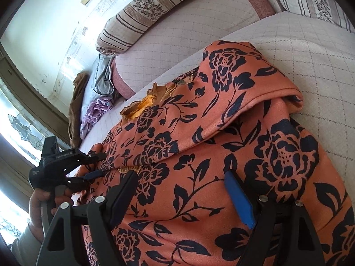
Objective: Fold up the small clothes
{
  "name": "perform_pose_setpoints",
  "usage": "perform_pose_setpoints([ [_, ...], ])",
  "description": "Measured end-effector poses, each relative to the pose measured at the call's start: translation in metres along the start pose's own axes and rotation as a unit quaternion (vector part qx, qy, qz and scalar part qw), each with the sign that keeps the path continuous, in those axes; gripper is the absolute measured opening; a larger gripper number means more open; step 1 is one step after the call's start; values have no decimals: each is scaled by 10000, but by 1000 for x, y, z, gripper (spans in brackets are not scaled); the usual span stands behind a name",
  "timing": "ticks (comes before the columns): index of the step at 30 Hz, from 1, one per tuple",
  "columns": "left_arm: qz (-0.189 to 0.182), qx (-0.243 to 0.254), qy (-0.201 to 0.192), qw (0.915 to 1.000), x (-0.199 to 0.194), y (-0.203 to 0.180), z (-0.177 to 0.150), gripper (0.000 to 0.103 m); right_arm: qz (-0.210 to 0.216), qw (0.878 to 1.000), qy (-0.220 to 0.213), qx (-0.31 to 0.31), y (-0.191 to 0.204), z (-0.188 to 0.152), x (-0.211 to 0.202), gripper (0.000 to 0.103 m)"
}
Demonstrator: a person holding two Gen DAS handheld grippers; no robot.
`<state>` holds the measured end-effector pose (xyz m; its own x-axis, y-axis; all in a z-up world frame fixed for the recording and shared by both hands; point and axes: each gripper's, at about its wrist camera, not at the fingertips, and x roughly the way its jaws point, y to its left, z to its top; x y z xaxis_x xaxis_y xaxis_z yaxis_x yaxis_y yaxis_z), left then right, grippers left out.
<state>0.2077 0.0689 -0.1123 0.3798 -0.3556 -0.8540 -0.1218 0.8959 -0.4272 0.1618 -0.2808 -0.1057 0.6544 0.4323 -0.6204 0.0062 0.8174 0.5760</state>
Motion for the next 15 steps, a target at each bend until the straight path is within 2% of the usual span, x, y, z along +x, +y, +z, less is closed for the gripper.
perform_pose_setpoints([
  [3, 87, 16, -72, 9999, -4, 0, 2, 8, -26, 10000, 6, -28, 1, 0, 2, 84],
  [5, 159, 142, -567, 9982, -32, -8, -2, 8, -30, 10000, 9, -49, 2, 0, 2, 84],
  [6, 218, 345, -977, 9944, -54, -18, -8, 8, -16, 10000, 6, -41, 1, 0, 2, 84],
  [8, 327, 517, -1420, 9880, -79, -24, -23, 8, 8, 10000, 5, -25, 0, 1, 2, 84],
  [9, 377, 538, -1429, 9876, -80, -23, -30, 8, 3, 10000, 4, -32, 0, 1, 2, 84],
  [12, 853, 320, -794, 9927, -36, 2, -36, 8, -18, 10000, 12, -51, 1, 1, 3, 84],
  [13, 841, 89, -547, 9949, -19, 18, -37, 9, -19, 10000, 16, -57, 1, 1, 3, 84],
  [15, 689, 67, -725, 9950, -23, 21, -39, 9, 19, 10000, 68, -28, 0, 3, 0, 84],
])
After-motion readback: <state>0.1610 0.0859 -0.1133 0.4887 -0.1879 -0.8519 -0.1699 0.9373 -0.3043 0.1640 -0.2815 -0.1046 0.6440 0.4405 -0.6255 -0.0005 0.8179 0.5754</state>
